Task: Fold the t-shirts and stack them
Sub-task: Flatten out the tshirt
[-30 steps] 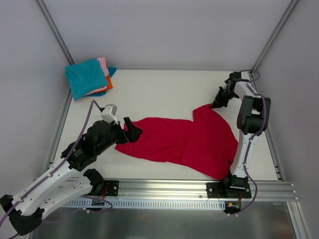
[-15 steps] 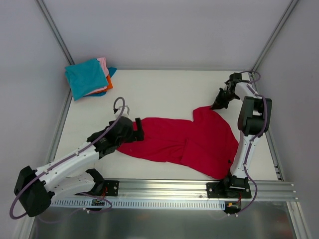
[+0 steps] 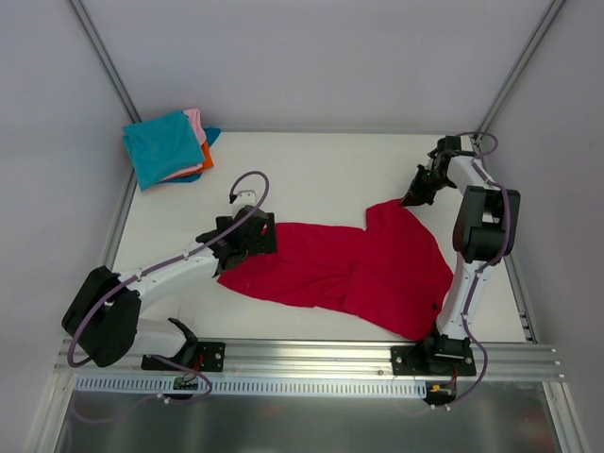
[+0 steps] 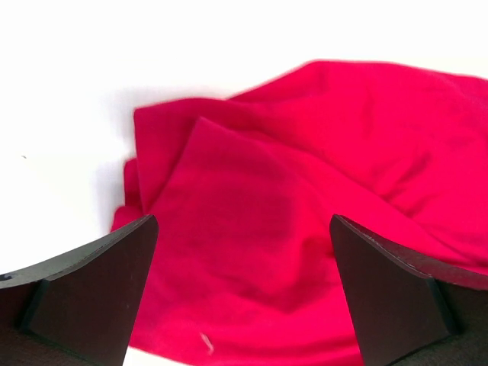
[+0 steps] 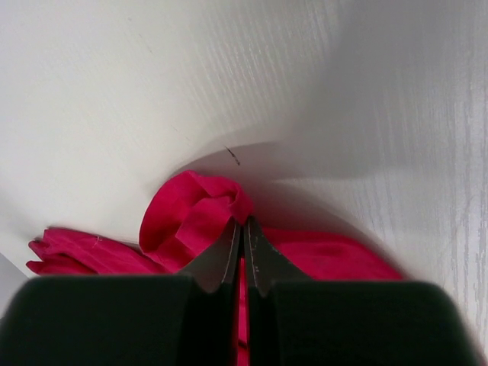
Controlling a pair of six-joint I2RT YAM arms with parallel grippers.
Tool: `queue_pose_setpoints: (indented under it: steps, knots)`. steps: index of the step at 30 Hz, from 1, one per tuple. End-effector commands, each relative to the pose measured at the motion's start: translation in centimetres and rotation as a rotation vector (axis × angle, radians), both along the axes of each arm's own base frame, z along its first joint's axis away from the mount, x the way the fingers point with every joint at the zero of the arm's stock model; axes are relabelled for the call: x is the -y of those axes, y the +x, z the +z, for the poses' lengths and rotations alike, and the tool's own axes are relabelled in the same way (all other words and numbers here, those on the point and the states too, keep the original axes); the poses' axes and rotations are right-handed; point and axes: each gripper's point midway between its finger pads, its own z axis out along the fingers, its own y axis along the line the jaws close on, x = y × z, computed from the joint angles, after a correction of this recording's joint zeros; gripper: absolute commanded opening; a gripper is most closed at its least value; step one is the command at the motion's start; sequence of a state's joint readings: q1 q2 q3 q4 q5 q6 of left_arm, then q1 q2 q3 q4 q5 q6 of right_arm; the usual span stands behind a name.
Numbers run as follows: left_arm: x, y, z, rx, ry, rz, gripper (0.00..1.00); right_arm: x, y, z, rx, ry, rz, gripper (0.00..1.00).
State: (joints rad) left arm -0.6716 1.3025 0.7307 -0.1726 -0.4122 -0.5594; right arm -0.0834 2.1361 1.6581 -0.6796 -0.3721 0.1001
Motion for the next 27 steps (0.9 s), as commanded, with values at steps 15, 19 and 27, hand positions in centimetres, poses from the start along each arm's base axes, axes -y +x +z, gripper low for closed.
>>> queue_pose_setpoints:
  steps: [15, 19, 27]
  knots:
    - [1.0, 4.0, -3.1, 0.016, 0.080, -0.015, 0.95, -0.2, -0.5, 2.1, 0.037, -0.002, 0.012, 0.01]
    - [1.1, 4.7, -3.1, 0.034, 0.082, -0.014, 0.92, -0.2, -0.6, 1.9, 0.032, 0.000, 0.012, 0.01]
    - [0.9, 4.7, -1.7, 0.053, 0.075, 0.001, 0.00, -0.1, -0.5, 1.6, 0.027, -0.004, 0.015, 0.01]
